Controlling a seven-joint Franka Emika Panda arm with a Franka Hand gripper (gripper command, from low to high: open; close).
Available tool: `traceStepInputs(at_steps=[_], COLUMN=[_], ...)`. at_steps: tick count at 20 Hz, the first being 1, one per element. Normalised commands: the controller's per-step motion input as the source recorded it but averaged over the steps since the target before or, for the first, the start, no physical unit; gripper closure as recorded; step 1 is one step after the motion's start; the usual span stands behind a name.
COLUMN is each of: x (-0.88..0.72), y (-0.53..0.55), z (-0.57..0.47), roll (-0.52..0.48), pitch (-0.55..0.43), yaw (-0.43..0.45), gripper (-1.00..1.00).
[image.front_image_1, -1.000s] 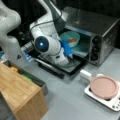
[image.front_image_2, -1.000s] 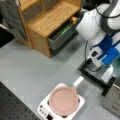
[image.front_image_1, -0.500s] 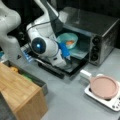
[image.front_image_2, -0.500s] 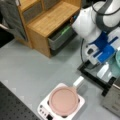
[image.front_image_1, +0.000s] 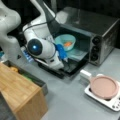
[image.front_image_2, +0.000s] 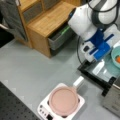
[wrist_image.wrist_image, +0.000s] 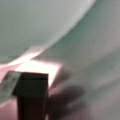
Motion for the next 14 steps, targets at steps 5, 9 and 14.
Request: traceStepInputs(at_steps=[5,9,14], x=[0.03,0.05,0.06], y=[-0.05,-0.04,-0.03], z=[0.01,-0.01,0.0], roll=[-0.064,-0.059,-0.066], pitch=[-0.04,-0.043,-0.047], yaw=[0.173,0.152,0.135], gripper=[-1.0,-1.0,-1.0])
